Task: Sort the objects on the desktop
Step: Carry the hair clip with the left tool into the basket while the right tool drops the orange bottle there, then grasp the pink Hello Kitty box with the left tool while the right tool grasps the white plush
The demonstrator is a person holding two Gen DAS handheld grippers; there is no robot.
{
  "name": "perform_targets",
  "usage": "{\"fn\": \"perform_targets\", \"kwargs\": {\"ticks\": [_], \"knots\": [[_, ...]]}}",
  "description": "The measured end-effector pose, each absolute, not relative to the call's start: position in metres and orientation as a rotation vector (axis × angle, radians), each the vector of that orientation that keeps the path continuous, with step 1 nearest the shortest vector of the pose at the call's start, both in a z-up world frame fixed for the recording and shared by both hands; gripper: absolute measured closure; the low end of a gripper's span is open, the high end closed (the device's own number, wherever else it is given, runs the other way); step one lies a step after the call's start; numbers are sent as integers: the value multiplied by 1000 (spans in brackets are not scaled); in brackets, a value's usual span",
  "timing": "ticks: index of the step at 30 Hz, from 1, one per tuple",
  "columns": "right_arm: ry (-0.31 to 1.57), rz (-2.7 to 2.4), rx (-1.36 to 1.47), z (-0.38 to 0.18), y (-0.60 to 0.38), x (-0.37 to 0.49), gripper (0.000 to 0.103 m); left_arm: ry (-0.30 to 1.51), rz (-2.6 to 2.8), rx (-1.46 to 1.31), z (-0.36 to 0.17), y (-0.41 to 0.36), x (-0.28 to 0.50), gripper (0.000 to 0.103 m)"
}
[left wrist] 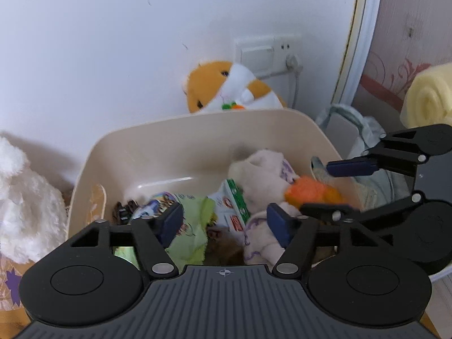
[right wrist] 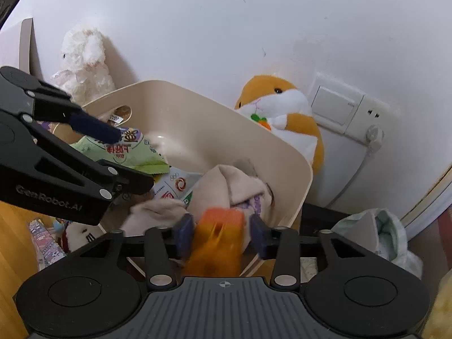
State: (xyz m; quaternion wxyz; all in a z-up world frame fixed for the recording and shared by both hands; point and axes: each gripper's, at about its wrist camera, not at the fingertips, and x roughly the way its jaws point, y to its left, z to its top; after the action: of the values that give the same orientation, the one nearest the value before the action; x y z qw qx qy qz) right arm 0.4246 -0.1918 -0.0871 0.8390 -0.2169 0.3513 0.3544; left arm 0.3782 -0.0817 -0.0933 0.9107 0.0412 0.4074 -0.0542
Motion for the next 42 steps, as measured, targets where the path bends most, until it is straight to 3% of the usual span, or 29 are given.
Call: {"fn": "perform_targets", "kwargs": {"ticks": [1,8,12,26,42], "knots": [[731,748,-461,-85,-192,423,37,839,-107,78,-92,-80,378,33],[683,741,-427,-68,-199,409,8,812,-94,74,-78,-68,362,29],[670,746,-414,-62,-206,397,0,809,-92,88,-71,-54,347,27],[682,725,-357,-72,-221,351,0,892,-145,170,-88,-5,294,27],[804,791,-391,-113,-213,306,0,968,-376,478,-137,-45,268,27]]}}
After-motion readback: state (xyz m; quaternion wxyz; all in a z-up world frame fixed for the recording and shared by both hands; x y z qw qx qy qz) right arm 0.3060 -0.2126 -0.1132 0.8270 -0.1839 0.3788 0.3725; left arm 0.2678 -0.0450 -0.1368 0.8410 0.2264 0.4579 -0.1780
